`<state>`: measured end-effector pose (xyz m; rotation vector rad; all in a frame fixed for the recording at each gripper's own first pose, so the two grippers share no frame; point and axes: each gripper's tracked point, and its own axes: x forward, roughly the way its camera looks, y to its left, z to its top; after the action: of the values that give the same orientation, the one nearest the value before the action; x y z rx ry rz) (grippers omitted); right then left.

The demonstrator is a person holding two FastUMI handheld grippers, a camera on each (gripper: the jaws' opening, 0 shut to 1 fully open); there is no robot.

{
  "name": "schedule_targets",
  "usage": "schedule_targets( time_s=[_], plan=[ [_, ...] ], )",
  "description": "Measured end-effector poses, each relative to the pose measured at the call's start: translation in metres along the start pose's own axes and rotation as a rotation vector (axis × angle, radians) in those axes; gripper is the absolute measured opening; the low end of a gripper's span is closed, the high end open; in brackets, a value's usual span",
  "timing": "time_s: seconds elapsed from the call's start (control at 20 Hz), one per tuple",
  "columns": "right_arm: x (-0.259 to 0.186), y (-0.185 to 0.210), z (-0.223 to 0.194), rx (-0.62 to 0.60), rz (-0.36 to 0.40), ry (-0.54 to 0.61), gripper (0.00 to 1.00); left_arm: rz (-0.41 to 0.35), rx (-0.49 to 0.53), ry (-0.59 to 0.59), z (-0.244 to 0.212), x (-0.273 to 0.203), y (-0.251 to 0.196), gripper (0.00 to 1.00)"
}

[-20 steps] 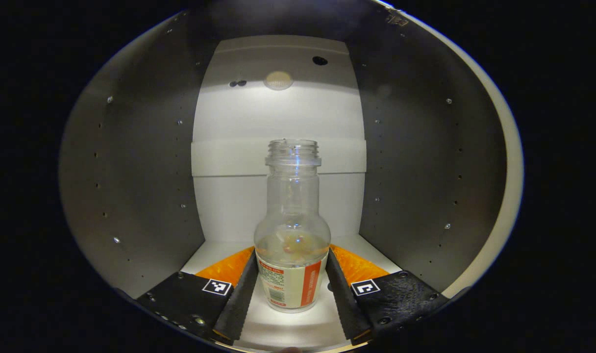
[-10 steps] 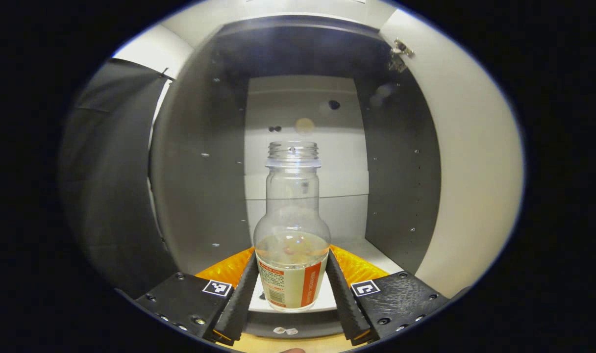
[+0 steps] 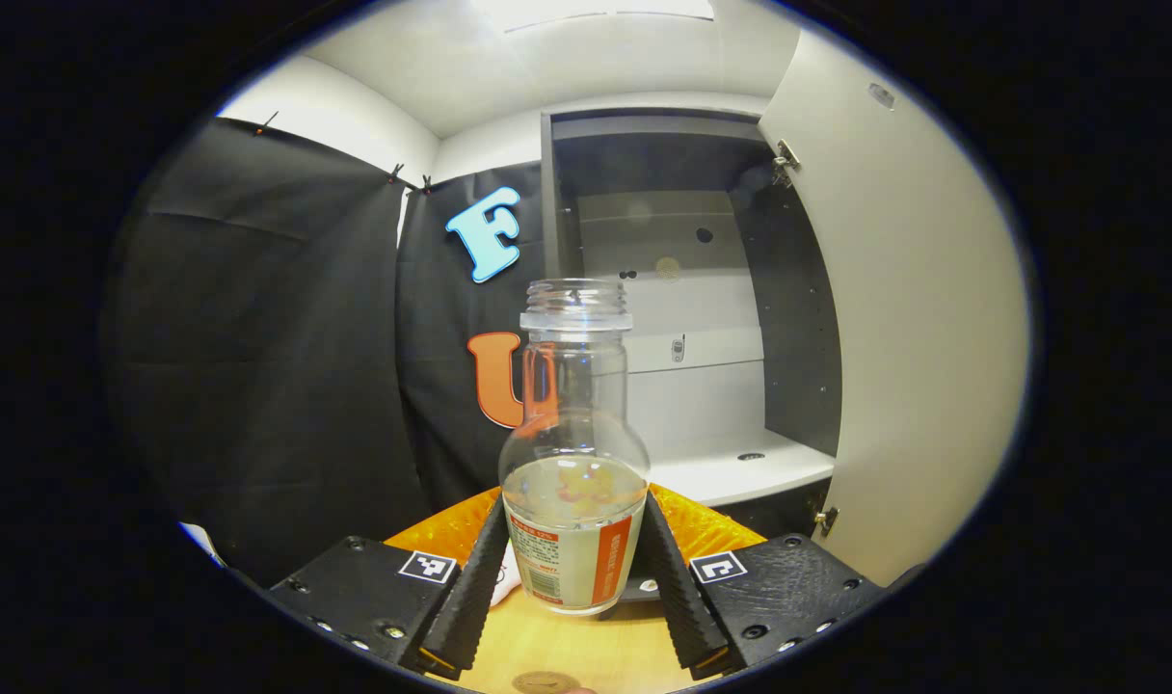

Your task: Open the cabinet door with the right hand, grasp the bottle in the cabinet with the left hand and place it on the coaster, then close the cabinet door with the right hand.

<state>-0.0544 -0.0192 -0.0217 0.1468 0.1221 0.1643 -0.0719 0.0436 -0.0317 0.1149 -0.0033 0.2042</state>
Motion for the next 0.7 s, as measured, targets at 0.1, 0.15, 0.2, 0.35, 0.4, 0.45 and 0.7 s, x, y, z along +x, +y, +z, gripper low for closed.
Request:
schedule_targets(
  time_s=[0.1,0.15,0.2,0.35,0.4,0.45,0.7],
  plan=[
    [-0.004,0.001,-0.013,-0.022,-0.042,0.008,1.0,0.005,-0.013,0.012,-0.036,-0.017,0.009,0.73],
    [-0.007,-0.001,-0.019,-0.035,-0.07,0.01,1.0,0.008,-0.028,0.023,-0.057,-0.024,0.014,0.73],
    [-0.009,-0.002,-0.025,-0.045,-0.095,0.011,1.0,0.005,-0.048,0.034,-0.08,-0.03,0.015,0.73],
    [-0.009,0.003,-0.068,-0.058,-0.12,0.15,1.0,0.002,-0.1,0.11,-0.158,-0.038,0.016,0.73],
    [-0.007,0.005,-0.084,-0.054,-0.121,0.185,1.0,0.017,-0.098,0.141,-0.185,-0.039,0.018,0.73],
    [-0.004,0.008,-0.093,-0.061,-0.126,0.195,0.99,0.023,-0.096,0.165,-0.207,-0.041,0.017,0.73],
    [-0.003,0.016,-0.126,-0.139,-0.131,0.297,1.0,0.045,-0.053,0.179,-0.269,-0.043,0.016,0.73]
  ],
)
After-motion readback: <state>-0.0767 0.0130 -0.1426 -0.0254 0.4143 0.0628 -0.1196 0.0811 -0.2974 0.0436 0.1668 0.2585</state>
